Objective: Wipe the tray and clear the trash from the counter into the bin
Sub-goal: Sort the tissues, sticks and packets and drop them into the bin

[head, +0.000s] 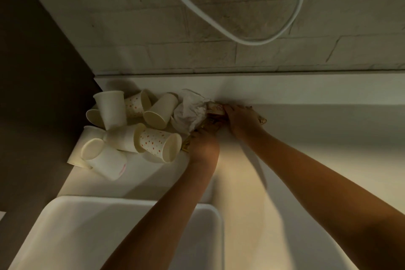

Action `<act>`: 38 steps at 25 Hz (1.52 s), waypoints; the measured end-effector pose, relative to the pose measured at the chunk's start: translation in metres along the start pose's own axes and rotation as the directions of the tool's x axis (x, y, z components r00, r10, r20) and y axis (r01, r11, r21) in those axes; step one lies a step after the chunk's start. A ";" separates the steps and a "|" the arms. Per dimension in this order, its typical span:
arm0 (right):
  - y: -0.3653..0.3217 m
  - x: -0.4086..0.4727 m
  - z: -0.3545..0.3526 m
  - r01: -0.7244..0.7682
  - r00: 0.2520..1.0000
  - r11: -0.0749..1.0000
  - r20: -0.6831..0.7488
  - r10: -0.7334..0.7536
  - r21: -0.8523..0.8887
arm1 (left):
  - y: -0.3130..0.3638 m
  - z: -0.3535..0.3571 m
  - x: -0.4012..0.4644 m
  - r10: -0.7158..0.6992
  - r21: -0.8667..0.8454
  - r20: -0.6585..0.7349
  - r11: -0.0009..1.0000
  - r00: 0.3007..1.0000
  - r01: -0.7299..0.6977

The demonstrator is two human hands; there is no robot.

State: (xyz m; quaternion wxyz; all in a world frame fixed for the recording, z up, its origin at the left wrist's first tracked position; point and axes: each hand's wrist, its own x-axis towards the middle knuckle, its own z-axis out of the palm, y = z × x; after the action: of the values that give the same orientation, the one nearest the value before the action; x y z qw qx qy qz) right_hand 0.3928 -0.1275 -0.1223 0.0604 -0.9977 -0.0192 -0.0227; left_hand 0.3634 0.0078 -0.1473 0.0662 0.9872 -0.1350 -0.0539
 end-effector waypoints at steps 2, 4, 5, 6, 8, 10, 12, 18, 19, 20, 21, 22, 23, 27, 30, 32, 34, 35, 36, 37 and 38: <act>0.001 -0.005 -0.001 -0.009 1.000 1.000 -0.006 0.009 0.006 | 0.000 -0.007 0.000 0.041 -0.054 -0.017 0.998 0.999 -0.041; 0.004 -0.006 -0.012 -0.035 0.999 0.999 0.002 0.035 0.040 | 0.001 -0.026 -0.006 0.050 -0.099 -0.023 0.994 0.998 -0.052; 0.004 -0.007 -0.018 -0.037 0.999 0.998 -0.011 0.038 0.056 | -0.002 -0.027 -0.007 0.056 -0.064 -0.057 0.996 0.997 -0.059; 0.005 -0.008 -0.024 -0.027 0.998 0.998 -0.054 0.031 0.065 | -0.001 -0.033 -0.010 0.083 -0.101 -0.074 0.991 0.994 -0.090; 0.005 -0.013 -0.034 -0.019 0.986 0.995 -0.161 0.034 0.093 | 0.005 -0.062 -0.026 -0.007 -0.041 -0.154 0.999 0.988 0.001; 0.005 -0.023 -0.045 -0.050 0.978 0.988 -0.193 0.077 0.143 | -0.001 -0.068 -0.033 -0.057 -0.155 -0.255 0.988 0.965 0.017; 0.006 -0.036 -0.057 -0.105 0.974 0.970 -0.174 0.144 0.218 | 0.001 -0.070 -0.044 -0.053 -0.237 -0.263 0.971 0.963 -0.011; 0.007 -0.098 -0.092 -0.294 0.937 0.771 0.011 0.349 0.565 | 0.011 -0.077 -0.086 -0.194 -0.721 -0.002 0.680 0.981 0.133; 0.006 -0.110 -0.096 -0.316 0.929 0.733 0.039 0.368 0.603 | 0.014 -0.080 -0.095 -0.186 -0.772 0.060 0.614 0.981 0.164; 0.005 -0.123 -0.100 -0.334 0.919 0.691 0.056 0.391 0.641 | 0.019 -0.085 -0.102 -0.180 -0.800 0.112 0.567 0.977 0.196; 0.003 -0.139 -0.103 -0.354 0.904 0.650 0.067 0.423 0.673 | 0.024 -0.088 -0.110 -0.174 -0.825 0.157 0.519 0.972 0.226; 0.001 -0.155 -0.105 -0.376 0.887 0.611 0.080 0.454 0.697 | 0.028 -0.093 -0.118 -0.167 -0.843 0.194 0.476 0.967 0.251; -0.002 -0.168 -0.107 -0.394 0.872 0.576 0.094 0.480 0.716 | 0.031 -0.096 -0.125 -0.164 -0.859 0.231 0.429 0.959 0.280; -0.012 -0.228 -0.112 -0.401 0.813 0.420 0.105 0.573 0.814 | 0.042 -0.108 -0.170 -0.117 -0.900 0.239 0.345 0.964 0.265; -0.017 -0.277 -0.114 -0.380 0.781 0.385 0.069 0.621 0.841 | 0.049 -0.110 -0.207 -0.057 -0.907 0.272 0.318 0.961 0.276; -0.019 -0.306 -0.112 -0.369 0.758 0.365 0.049 0.651 0.855 | 0.053 -0.107 -0.228 -0.018 -0.901 0.296 0.328 0.955 0.285; -0.023 -0.332 -0.111 -0.369 0.733 0.364 0.027 0.679 0.855 | 0.056 -0.103 -0.244 0.009 -0.902 0.302 0.325 0.953 0.283; -0.024 -0.345 -0.109 -0.369 0.718 0.367 0.012 0.695 0.854 | 0.058 -0.102 -0.251 0.024 -0.902 0.302 0.331 0.953 0.277; -0.024 -0.357 -0.106 -0.369 0.707 0.376 -0.005 0.707 0.850 | 0.061 -0.101 -0.259 0.040 -0.901 0.303 0.338 0.952 0.273; -0.025 -0.370 -0.103 -0.374 0.699 0.384 -0.016 0.715 0.844 | 0.064 -0.098 -0.269 0.058 -0.898 0.312 0.343 0.948 0.275; -0.024 -0.385 -0.099 -0.382 0.688 0.382 -0.017 0.726 0.842 | 0.069 -0.094 -0.281 0.077 -0.896 0.324 0.344 0.943 0.280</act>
State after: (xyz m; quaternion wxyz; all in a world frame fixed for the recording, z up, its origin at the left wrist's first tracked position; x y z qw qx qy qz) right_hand 0.0033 -0.1294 -0.0392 0.4969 -0.7816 0.3284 -0.1853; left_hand 0.0884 0.0301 -0.0196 0.5907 0.7566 -0.0259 -0.2793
